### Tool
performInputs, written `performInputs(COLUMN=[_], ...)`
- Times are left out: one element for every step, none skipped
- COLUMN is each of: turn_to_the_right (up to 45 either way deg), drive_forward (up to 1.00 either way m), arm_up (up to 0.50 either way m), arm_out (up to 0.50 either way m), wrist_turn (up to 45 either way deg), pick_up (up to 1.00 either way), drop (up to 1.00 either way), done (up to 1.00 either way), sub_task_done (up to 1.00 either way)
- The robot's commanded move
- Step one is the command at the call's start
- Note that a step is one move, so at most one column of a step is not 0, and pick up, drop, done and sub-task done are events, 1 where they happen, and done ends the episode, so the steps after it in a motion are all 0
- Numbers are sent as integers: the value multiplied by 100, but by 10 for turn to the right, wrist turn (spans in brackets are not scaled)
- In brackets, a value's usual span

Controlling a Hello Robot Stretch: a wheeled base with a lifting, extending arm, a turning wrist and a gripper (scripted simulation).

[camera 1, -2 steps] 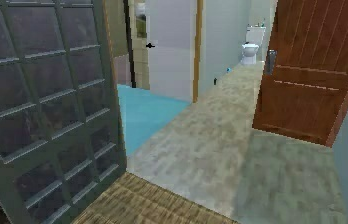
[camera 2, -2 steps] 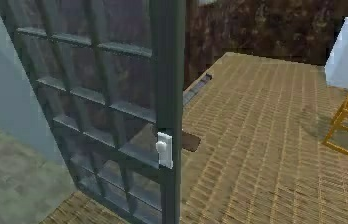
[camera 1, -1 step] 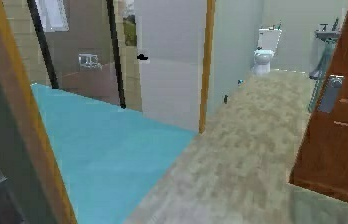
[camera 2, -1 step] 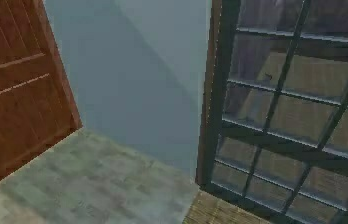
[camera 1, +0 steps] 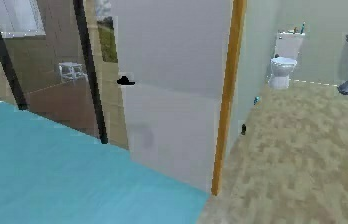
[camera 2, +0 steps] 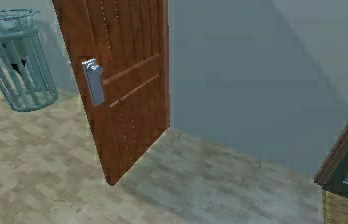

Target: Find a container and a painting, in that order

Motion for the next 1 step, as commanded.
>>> performInputs(turn_to_the_right=[30], drive_forward=[0], arm_up=[0], arm_out=[0], wrist_turn=[0], pick_up=[0], drop=[0], done=[0], sub_task_done=[0])
